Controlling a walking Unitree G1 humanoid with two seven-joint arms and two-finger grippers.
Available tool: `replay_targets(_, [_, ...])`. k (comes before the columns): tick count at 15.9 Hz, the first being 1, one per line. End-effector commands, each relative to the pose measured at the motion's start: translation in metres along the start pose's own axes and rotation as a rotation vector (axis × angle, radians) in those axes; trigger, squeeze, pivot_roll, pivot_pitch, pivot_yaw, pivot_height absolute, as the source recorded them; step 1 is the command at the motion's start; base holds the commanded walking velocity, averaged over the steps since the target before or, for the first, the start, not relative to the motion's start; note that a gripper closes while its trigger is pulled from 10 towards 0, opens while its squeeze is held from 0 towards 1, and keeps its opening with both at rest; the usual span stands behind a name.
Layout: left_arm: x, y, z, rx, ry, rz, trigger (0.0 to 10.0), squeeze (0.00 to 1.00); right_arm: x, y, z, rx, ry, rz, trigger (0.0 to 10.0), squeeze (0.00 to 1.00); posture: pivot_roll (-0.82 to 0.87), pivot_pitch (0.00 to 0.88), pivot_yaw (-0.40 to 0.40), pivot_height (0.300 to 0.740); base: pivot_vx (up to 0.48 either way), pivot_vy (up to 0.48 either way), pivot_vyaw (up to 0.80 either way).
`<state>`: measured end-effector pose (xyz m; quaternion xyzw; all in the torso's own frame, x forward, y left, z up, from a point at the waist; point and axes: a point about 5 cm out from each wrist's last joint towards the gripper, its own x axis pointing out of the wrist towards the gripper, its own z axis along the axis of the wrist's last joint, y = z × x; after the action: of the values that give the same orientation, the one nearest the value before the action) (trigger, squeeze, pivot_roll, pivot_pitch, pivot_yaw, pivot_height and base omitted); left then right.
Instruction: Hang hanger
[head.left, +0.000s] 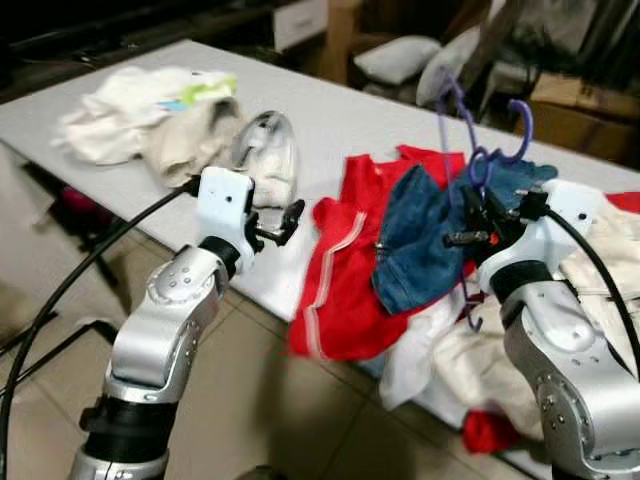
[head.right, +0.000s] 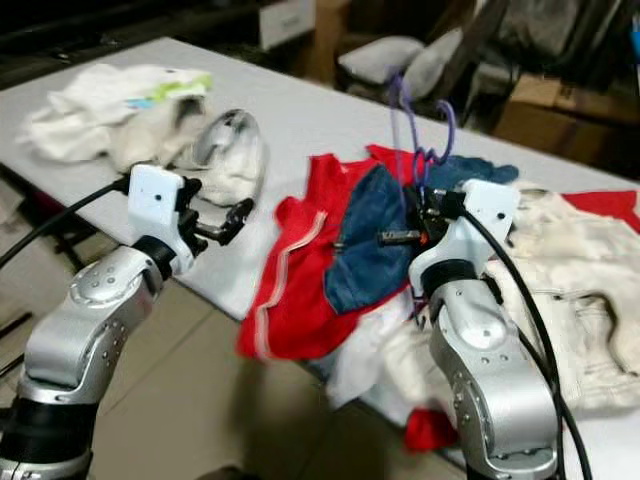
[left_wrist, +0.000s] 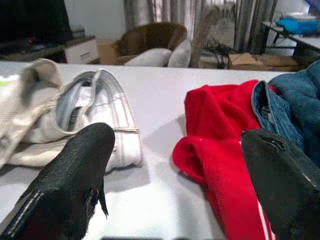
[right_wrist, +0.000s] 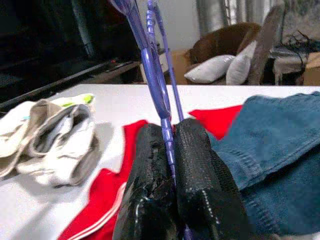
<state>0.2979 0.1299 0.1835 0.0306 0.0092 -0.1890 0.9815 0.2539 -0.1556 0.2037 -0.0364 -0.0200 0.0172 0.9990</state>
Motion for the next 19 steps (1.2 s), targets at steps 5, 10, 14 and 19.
replay_targets(5, [-0.002,0.002,-0.001,0.012,0.005,0.035,10.0,0.00,0.007,-0.001,0.002,-0.023,-0.010,-0.007,10.0,0.00,-0.07,0.000,-0.049,0.740,0.000,0.369,0.00])
replay_targets(10, [-0.007,0.004,-0.002,0.024,0.009,0.053,10.0,0.00,0.015,-0.006,-0.001,-0.024,-0.024,-0.072,10.0,0.00,-0.04,0.000,-0.083,0.740,0.000,0.361,0.00])
replay_targets(14, [-0.007,0.000,-0.008,0.025,0.031,0.029,10.0,0.00,0.010,-0.018,-0.037,0.088,0.102,-0.132,10.0,0.00,-0.05,0.000,-0.067,0.740,0.000,0.338,-0.34])
replay_targets(19, [-0.008,0.006,-0.025,0.024,0.081,0.026,10.0,0.00,-0.004,-0.029,-0.063,0.053,0.182,-0.214,10.0,0.00,-0.06,0.000,-0.034,0.740,0.000,0.321,0.00])
